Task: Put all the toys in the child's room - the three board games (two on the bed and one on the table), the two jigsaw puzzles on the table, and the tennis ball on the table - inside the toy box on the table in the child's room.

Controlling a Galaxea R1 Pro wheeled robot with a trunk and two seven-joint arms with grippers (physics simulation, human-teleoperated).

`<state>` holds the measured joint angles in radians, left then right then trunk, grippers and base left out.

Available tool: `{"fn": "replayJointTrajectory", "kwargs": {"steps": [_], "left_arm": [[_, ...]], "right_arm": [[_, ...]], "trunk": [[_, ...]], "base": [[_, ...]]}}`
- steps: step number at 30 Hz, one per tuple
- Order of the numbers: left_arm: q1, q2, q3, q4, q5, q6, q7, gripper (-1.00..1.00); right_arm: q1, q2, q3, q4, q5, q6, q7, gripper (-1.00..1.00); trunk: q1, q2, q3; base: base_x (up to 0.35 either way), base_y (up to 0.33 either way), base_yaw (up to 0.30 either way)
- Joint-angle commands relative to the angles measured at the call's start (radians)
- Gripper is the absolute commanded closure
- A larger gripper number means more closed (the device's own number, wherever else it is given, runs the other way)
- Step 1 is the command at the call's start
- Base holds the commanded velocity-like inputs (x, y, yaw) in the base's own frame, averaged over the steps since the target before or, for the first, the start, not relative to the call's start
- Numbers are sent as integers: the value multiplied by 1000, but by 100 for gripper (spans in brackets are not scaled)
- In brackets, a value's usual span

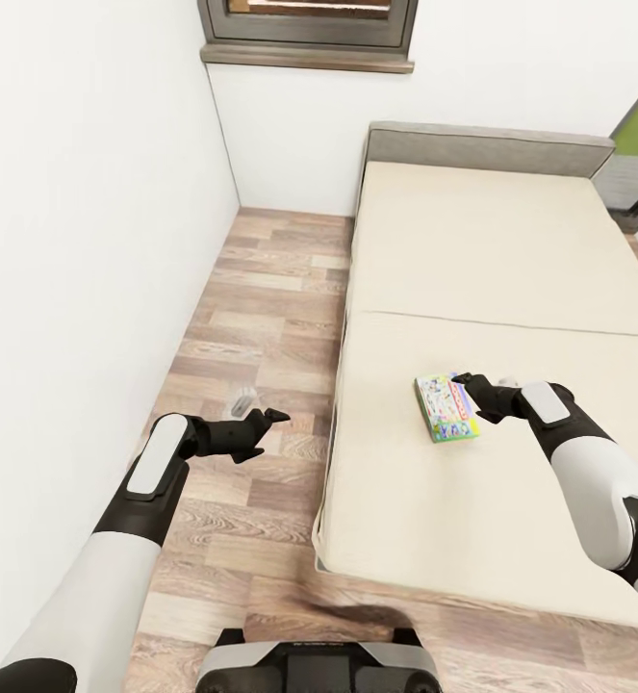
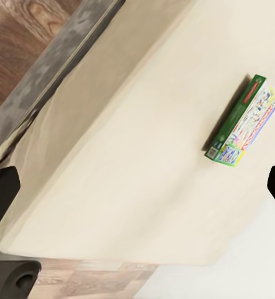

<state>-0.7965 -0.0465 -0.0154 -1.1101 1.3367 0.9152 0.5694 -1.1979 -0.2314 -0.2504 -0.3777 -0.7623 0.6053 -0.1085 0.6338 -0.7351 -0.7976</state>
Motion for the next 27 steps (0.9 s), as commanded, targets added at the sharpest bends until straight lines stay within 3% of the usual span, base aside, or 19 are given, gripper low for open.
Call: {"fn": "replayJointTrajectory", "kwargs": {"steps": [1,19,27], "left_arm": [[0,0,0,-1,10,1,10,-100],[-1,1,-25,-2,9,1,10,-100],[-1,2,-38,-3,9,1,9,-100]], "right_arm": [[0,0,-4,-2,-10,4,-10,-100],[-3,-3,-5,-5,-11,-6,-9,-100],[-15,-21,-6,-24,-11,-7,-8,-100]], "trunk": [[0,-1,-2],[0,-1,-32],[0,-1,-45]], "base": [[0,0,0],[0,0,0],[0,0,0]]}}
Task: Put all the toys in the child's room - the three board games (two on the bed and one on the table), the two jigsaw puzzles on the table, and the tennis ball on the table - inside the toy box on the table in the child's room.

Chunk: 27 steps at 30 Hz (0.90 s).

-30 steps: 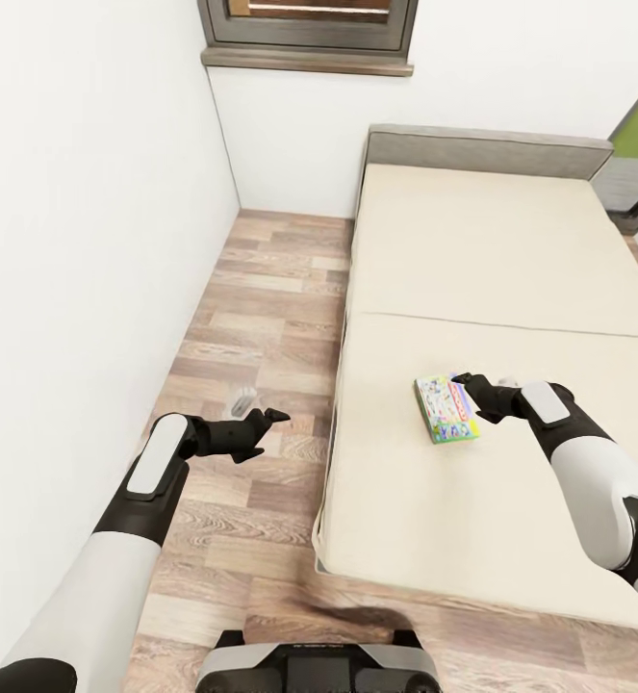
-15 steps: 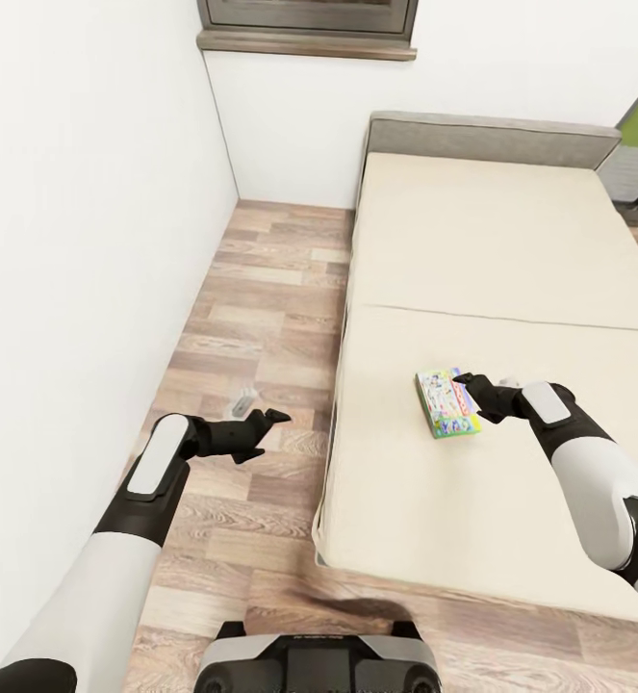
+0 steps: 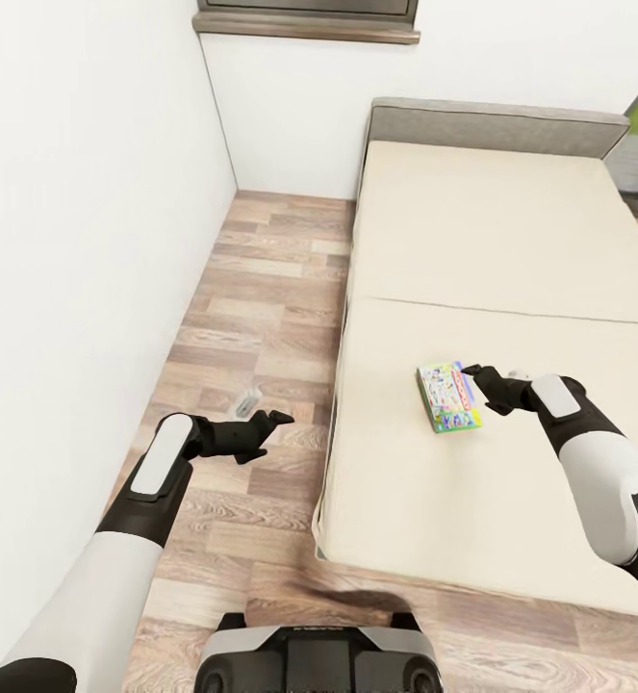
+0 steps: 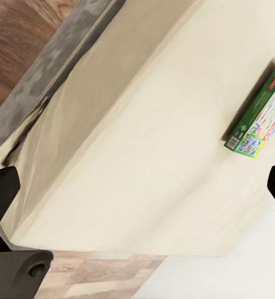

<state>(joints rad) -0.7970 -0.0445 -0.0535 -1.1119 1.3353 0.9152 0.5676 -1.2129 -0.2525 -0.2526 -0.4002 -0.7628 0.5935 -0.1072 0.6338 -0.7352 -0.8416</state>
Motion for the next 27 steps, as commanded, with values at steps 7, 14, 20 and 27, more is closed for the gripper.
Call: {"fn": "replayJointTrajectory", "kwargs": {"steps": [7,14,20,27], "left_arm": [[-1,-1,-3,-1,10,1,10,-100],[-1,-4,-5,-1,11,1,10,-100],[-1,-5,-5,-1,11,1,10,-100],[-1,-6,-5,-1,11,1,11,-100]], "right_arm": [[-6,-8,-3,-11,-11,4,-9,-100],[-10,-17,-4,-27,-12,4,-9,-100],[-11,-28,-4,-47,-13,5,-9,-100],[-13,-34,-4,-59,-13,5,-9,-100]], "trunk": [[0,-1,-12],[0,-1,-24],[0,-1,-33],[0,-1,-45]], "base": [[0,0,0],[0,0,0],[0,0,0],[0,0,0]]}}
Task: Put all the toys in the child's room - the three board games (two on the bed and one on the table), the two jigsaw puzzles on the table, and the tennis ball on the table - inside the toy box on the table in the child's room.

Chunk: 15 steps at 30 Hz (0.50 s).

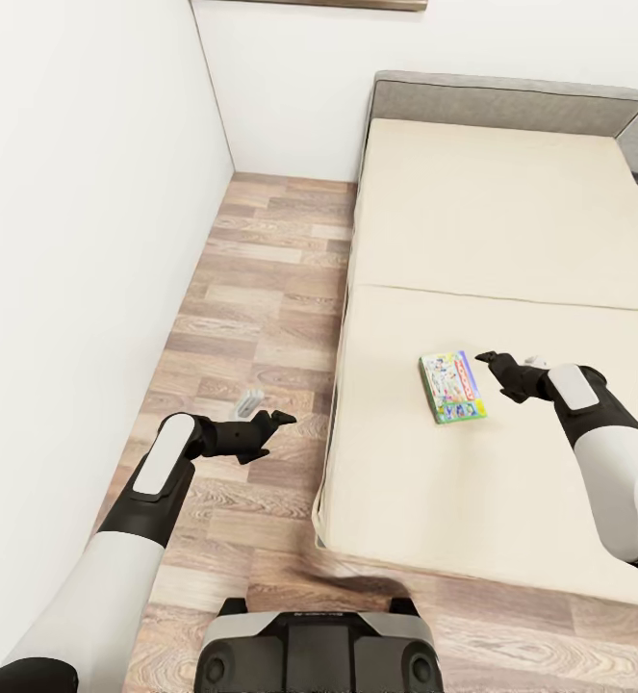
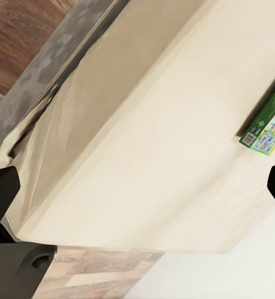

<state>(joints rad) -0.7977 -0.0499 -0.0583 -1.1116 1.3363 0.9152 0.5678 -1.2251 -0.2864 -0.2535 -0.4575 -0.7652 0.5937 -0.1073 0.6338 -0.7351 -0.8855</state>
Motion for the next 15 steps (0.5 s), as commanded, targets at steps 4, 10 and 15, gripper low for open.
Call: {"fn": "replayJointTrajectory", "kwargs": {"steps": [4,10,15], "left_arm": [[0,0,0,-1,10,0,11,-100],[0,1,0,-1,9,0,11,-100],[0,4,0,-3,9,0,8,-100]], "right_arm": [[-9,-3,-1,-9,-11,5,-9,-100],[-21,-8,0,-12,-10,9,-9,-100],[-25,-13,0,-12,-10,11,-9,-100]], "trunk": [[0,-1,-7],[0,-1,-17],[0,-1,-25]], "base": [[0,0,0],[0,0,0],[0,0,0]]}}
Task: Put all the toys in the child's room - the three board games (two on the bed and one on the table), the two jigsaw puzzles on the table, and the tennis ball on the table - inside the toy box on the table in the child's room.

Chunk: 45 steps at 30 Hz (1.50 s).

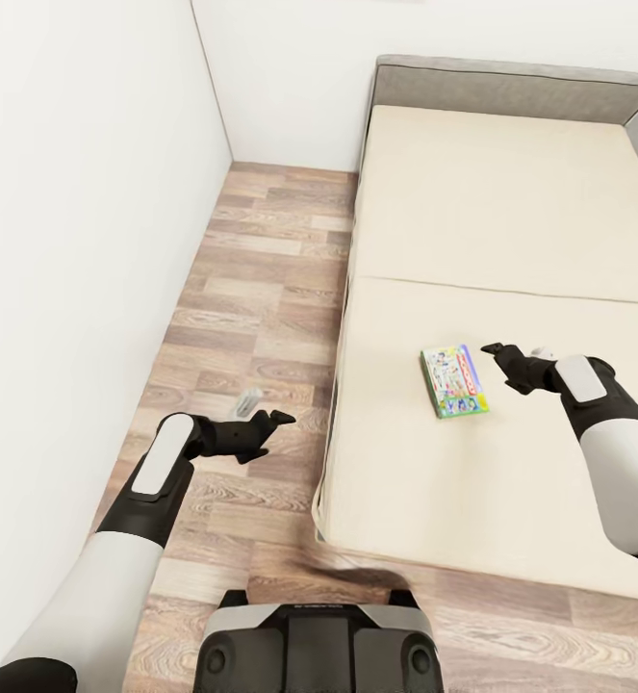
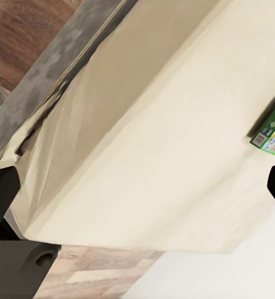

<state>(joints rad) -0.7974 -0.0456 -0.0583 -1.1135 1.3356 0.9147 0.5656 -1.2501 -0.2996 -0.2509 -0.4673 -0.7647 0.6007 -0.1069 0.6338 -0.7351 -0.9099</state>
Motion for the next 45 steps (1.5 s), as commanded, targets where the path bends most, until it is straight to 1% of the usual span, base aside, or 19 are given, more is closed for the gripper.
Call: {"fn": "replayJointTrajectory", "kwargs": {"steps": [1,3,4,7,8,11,12,15,16,18,22,29,40,45], "left_arm": [[0,2,0,-6,11,1,8,-100],[4,6,2,-33,14,2,-4,-100],[4,6,2,-33,14,2,-4,-100],[34,16,10,-102,18,2,-41,-100],[34,16,10,-102,18,2,-41,-100],[71,37,15,-172,20,1,-99,-100],[71,37,15,-172,20,1,-99,-100],[93,58,17,-217,21,0,-159,-100],[93,58,17,-217,21,0,-159,-100],[101,66,18,-233,20,0,-185,-100],[109,73,18,-245,17,0,-207,-100],[114,76,18,-254,12,-1,-218,-100],[116,75,16,-257,8,-2,-220,-100],[116,74,14,-257,7,-2,-220,-100]], "right_arm": [[-1,-2,-3,-1,-11,5,-9,-100],[-2,-5,-2,0,-11,7,-8,-100],[-2,-5,-2,0,-11,7,-8,-100],[-4,-9,-2,0,-11,9,9,-100],[-4,-9,-2,0,-11,9,9,-100],[-4,-21,-2,1,-11,11,45,-100],[-4,-21,-2,1,-11,11,45,-100],[-4,-40,-2,1,-11,13,81,-100],[-4,-40,-2,1,-11,13,81,-100],[-4,-50,-1,2,-11,16,97,-100],[-5,-59,-1,0,-10,27,112,-100],[-5,-65,0,-1,-9,40,122,-100],[-5,-67,1,-4,-9,46,130,-100],[-5,-66,1,-4,-9,46,157,-100]], "trunk": [[0,-1,-2],[0,-1,-6],[0,-1,-7],[0,-1,-12],[0,-1,-14],[0,-1,-19],[0,-1,-20],[0,-1,-25],[0,-1,-27],[0,-1,-30],[0,-1,-37],[0,-1,-48],[0,-1,-66],[0,-1,-74]], "base": [[0,0,0],[0,0,0],[0,0,0],[0,0,0],[0,0,0],[0,0,0],[0,0,0],[0,0,0],[0,0,0],[0,0,0],[0,0,0],[0,0,0],[0,0,0],[0,0,0]]}}
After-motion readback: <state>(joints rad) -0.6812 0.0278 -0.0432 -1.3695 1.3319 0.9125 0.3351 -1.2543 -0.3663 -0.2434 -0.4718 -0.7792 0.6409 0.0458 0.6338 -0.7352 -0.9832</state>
